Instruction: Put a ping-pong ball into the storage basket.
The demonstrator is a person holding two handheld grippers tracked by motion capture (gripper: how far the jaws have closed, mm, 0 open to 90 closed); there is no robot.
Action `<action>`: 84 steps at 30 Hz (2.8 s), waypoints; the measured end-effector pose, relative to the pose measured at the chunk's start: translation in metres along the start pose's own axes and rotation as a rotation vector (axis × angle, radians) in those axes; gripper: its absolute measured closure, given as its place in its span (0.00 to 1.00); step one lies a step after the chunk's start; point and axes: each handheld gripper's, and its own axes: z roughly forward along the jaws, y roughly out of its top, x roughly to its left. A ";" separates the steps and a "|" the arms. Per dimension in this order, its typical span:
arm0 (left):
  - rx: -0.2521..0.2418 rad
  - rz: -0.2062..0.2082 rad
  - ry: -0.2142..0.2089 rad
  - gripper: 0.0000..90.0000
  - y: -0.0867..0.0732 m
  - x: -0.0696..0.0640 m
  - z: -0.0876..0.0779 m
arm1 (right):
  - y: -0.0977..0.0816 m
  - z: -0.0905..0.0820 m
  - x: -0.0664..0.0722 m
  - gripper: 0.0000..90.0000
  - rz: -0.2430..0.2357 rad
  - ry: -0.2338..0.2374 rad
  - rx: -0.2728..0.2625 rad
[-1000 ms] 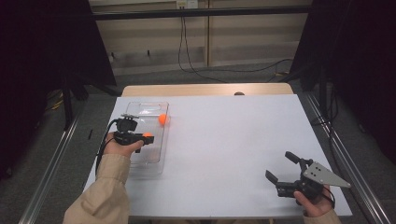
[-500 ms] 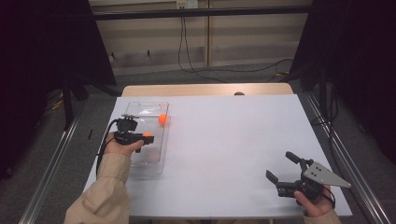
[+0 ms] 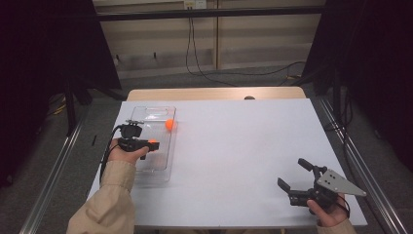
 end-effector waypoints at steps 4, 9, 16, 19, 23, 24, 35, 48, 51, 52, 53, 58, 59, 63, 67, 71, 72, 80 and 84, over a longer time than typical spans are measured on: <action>-0.013 -0.005 0.012 0.49 -0.001 0.000 0.000 | 0.000 0.000 0.000 0.03 -0.005 0.004 0.004; -0.016 -0.004 0.001 0.46 -0.001 0.000 -0.004 | 0.000 0.001 0.000 0.03 -0.005 0.006 0.004; -0.039 0.000 0.003 0.39 -0.002 -0.001 -0.009 | 0.000 0.002 0.000 0.03 -0.013 0.013 0.004; -0.049 -0.003 0.001 0.36 -0.002 -0.002 -0.011 | 0.000 0.002 0.000 0.03 -0.012 0.014 0.006; -0.066 -0.007 -0.007 0.31 -0.004 -0.002 -0.013 | 0.000 0.001 0.000 0.03 -0.011 0.006 0.005; -0.067 -0.004 -0.007 0.31 -0.004 -0.002 -0.013 | 0.000 0.001 0.000 0.03 -0.004 0.005 0.006; -0.102 -0.002 -0.013 0.21 -0.008 -0.005 -0.017 | 0.000 0.005 0.001 0.03 -0.008 0.011 0.006; -0.171 -0.005 -0.038 0.12 -0.015 -0.008 -0.026 | 0.000 0.006 0.002 0.03 -0.008 0.017 0.009; -0.185 -0.002 -0.038 0.11 -0.017 -0.011 -0.027 | 0.000 0.006 0.003 0.03 -0.010 0.012 0.011; -0.184 0.010 -0.039 0.10 -0.017 -0.010 -0.028 | 0.000 0.006 0.003 0.03 -0.009 0.014 0.013; -0.189 0.013 -0.041 0.10 -0.017 -0.011 -0.029 | 0.000 0.006 0.003 0.03 -0.009 0.013 0.013; -0.215 0.013 -0.045 0.09 -0.020 -0.013 -0.029 | 0.000 0.006 0.003 0.03 -0.010 0.012 0.011; -0.220 0.009 -0.048 0.08 -0.020 -0.013 -0.029 | 0.000 0.006 0.003 0.03 -0.010 0.012 0.011; -0.248 0.008 -0.048 0.06 -0.023 -0.014 -0.030 | 0.000 0.006 0.003 0.03 -0.014 0.011 0.010; -0.276 0.024 -0.066 0.05 -0.026 -0.013 -0.033 | 0.000 0.006 0.003 0.03 -0.009 0.015 0.009; -0.298 0.034 -0.063 0.05 -0.029 -0.014 -0.034 | 0.001 0.006 0.003 0.03 -0.009 0.010 0.008; -0.308 0.028 -0.076 0.05 -0.030 -0.014 -0.035 | 0.001 0.006 0.003 0.03 -0.009 0.010 0.008; -0.351 0.047 -0.087 0.04 -0.035 -0.014 -0.038 | 0.001 0.006 0.003 0.03 -0.011 0.009 0.006; -0.369 0.058 -0.091 0.04 -0.038 -0.015 -0.039 | 0.001 0.006 0.003 0.03 -0.010 0.007 0.002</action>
